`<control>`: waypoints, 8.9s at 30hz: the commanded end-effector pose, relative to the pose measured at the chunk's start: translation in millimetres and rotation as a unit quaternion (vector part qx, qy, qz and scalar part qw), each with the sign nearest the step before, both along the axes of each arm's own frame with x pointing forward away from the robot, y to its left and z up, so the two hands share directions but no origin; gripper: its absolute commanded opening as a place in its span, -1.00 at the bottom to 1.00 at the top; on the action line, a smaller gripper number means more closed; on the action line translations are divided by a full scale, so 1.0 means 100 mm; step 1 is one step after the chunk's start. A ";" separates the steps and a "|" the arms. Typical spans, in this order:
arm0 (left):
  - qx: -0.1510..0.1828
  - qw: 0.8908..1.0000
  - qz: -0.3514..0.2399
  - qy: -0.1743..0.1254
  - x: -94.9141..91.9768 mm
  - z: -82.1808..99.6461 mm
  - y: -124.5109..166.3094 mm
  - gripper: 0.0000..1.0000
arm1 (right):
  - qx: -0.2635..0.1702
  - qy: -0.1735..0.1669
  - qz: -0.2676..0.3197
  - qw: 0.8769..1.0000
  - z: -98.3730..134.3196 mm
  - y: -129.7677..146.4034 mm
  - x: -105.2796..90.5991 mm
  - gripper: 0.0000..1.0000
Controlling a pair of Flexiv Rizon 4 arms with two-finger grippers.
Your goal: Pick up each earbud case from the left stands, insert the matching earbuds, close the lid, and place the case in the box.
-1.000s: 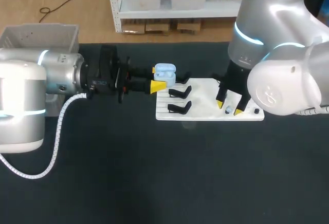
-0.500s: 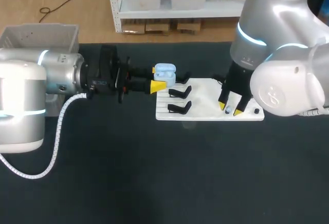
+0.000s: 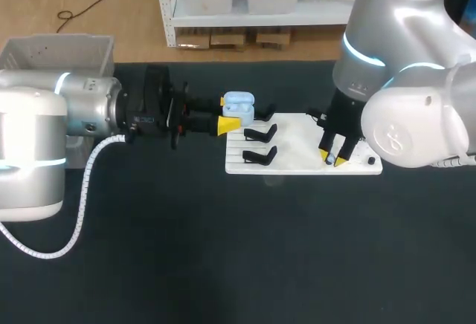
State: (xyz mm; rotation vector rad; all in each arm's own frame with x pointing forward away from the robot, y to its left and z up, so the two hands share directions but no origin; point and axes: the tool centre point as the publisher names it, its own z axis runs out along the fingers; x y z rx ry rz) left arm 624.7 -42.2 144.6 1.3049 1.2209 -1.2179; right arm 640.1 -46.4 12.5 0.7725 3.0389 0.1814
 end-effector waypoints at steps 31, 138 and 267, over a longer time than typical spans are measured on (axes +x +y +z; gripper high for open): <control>-0.001 1.000 0.002 -0.001 -0.01 0.00 0.00 -1.00 | 0.022 0.049 0.046 0.997 1.42 0.10 -0.27 -1.00; -0.001 1.000 0.002 -0.001 -0.01 0.00 0.00 -1.00 | -0.009 0.023 0.411 0.911 1.89 1.72 -0.32 -1.00; -0.001 1.000 0.002 -0.001 -0.01 0.00 0.00 -1.00 | 0.031 0.040 0.264 0.963 1.50 1.15 0.06 1.00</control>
